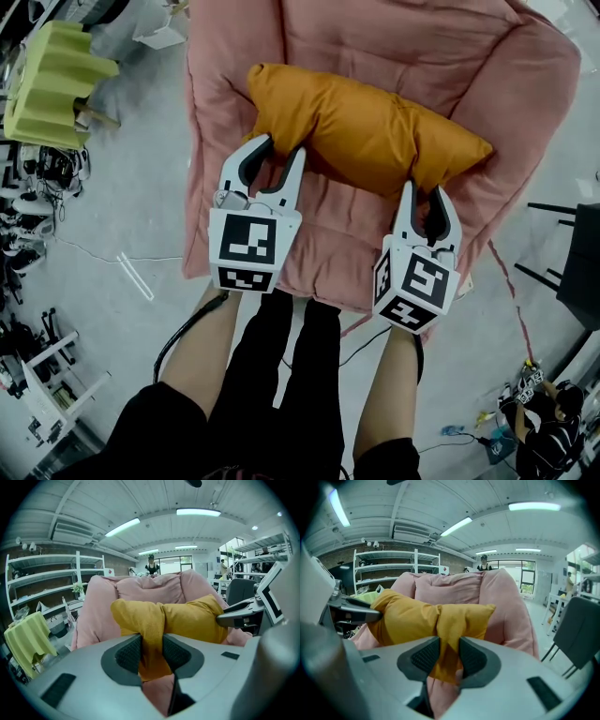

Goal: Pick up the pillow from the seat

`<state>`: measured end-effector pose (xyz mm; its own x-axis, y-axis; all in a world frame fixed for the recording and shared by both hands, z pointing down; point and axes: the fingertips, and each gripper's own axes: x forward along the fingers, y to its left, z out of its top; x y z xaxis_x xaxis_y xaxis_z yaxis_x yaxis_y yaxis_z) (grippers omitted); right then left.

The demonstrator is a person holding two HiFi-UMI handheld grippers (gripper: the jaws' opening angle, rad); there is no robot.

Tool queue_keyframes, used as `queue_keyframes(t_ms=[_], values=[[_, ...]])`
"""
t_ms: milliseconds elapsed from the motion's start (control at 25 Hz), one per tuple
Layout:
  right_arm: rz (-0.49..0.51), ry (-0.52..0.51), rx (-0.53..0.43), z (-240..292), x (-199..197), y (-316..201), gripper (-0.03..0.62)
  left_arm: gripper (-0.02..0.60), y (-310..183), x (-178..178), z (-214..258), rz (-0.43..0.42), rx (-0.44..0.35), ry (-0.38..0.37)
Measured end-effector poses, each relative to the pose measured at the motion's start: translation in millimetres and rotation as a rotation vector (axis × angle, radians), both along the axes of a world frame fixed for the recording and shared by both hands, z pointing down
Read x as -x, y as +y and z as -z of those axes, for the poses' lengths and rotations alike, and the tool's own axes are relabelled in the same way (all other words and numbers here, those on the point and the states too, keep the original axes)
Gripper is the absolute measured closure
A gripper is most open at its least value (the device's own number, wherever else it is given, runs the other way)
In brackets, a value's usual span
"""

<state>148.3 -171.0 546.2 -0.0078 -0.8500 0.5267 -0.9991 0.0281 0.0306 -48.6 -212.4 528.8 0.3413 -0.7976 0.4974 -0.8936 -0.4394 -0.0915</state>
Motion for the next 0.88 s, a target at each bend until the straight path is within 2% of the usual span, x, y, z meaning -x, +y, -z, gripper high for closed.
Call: queue_keyframes(t_ms=[880], values=[[-0.002,0.011,-0.089,90,4,-21,0.448,0.446,-21,5,89,0.004,-0.091,0.036]])
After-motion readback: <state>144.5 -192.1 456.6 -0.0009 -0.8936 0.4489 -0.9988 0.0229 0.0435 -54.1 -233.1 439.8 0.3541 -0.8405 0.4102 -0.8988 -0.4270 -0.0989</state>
